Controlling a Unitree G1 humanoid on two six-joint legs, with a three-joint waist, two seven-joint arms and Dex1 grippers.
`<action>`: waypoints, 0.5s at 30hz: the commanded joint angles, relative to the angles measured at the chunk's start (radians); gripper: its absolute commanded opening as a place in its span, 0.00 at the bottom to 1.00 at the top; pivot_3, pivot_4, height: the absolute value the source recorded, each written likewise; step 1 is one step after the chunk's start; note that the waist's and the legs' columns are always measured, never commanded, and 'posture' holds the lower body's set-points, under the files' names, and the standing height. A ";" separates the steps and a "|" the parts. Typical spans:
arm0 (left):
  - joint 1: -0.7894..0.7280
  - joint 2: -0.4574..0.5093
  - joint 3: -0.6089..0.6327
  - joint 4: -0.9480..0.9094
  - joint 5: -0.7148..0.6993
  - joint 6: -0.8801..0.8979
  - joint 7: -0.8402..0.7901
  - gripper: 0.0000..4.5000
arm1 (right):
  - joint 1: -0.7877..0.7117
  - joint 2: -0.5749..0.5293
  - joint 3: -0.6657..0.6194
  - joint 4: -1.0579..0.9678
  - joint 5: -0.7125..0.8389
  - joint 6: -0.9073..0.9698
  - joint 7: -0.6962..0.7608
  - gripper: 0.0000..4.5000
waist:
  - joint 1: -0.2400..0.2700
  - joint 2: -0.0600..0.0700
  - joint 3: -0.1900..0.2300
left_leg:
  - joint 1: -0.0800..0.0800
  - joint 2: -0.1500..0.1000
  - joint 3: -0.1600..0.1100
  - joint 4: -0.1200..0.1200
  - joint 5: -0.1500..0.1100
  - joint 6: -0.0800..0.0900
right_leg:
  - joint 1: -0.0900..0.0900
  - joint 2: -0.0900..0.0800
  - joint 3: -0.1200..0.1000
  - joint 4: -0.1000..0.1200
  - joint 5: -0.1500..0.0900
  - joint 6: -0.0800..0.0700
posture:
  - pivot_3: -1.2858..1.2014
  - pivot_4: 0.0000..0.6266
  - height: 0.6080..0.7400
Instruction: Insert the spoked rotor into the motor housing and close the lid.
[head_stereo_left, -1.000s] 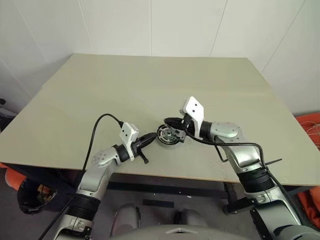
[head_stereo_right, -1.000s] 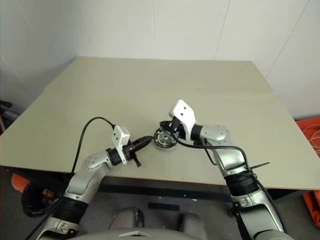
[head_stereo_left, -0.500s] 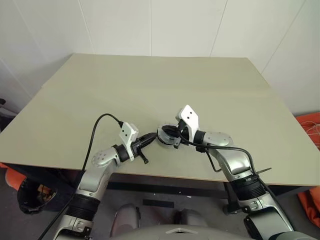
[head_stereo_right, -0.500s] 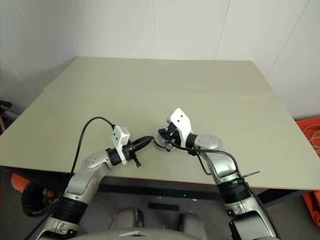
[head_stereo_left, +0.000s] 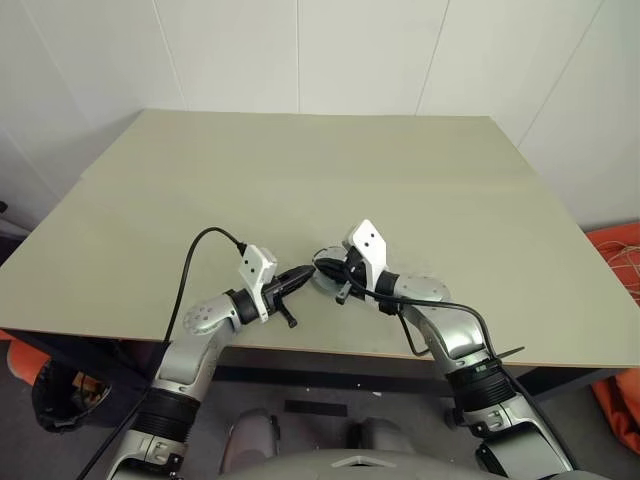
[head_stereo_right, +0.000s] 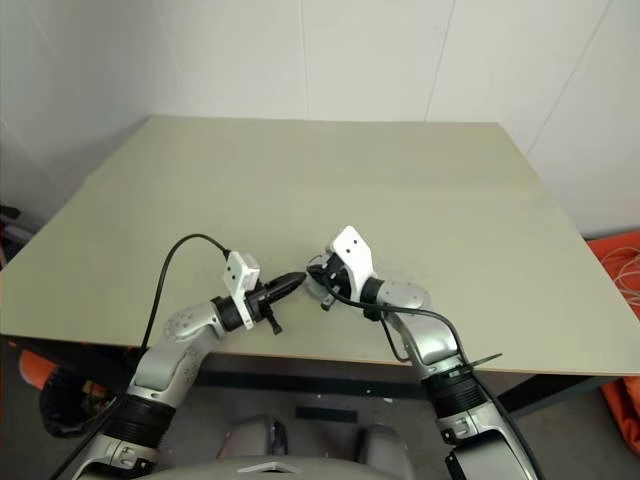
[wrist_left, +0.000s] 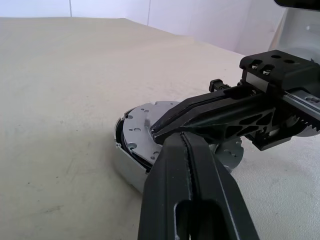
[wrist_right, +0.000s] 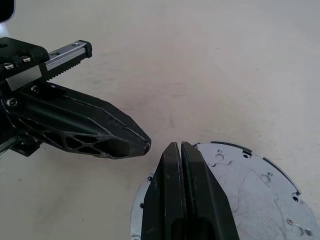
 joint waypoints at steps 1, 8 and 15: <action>-0.010 0.000 0.013 -0.024 -0.009 -0.016 -0.004 0.00 | -0.050 -0.038 -0.027 -0.066 0.041 0.041 0.054 0.01 | -0.001 0.000 0.000 | 0.000 0.000 0.000 0.000 0.000 0.000 | 0.000 0.000 0.000 0.000 0.000 0.000 | 0.52 0.00 1.00; -0.017 -0.003 0.013 -0.016 -0.009 -0.018 -0.007 0.00 | -0.167 -0.115 -0.060 -0.049 0.072 0.049 0.144 0.29 | -0.004 0.000 0.000 | -0.002 0.000 0.000 0.000 0.000 0.000 | -0.002 0.000 0.000 0.000 0.003 -0.005 | 0.52 0.00 1.00; -0.014 -0.004 0.016 -0.021 -0.008 -0.019 0.000 0.00 | -0.176 -0.193 -0.033 0.024 0.066 -0.004 0.309 0.82 | -0.004 0.000 0.000 | -0.006 0.000 0.000 0.000 -0.002 0.003 | -0.004 0.000 -0.001 -0.002 0.004 -0.007 | 0.52 0.00 1.00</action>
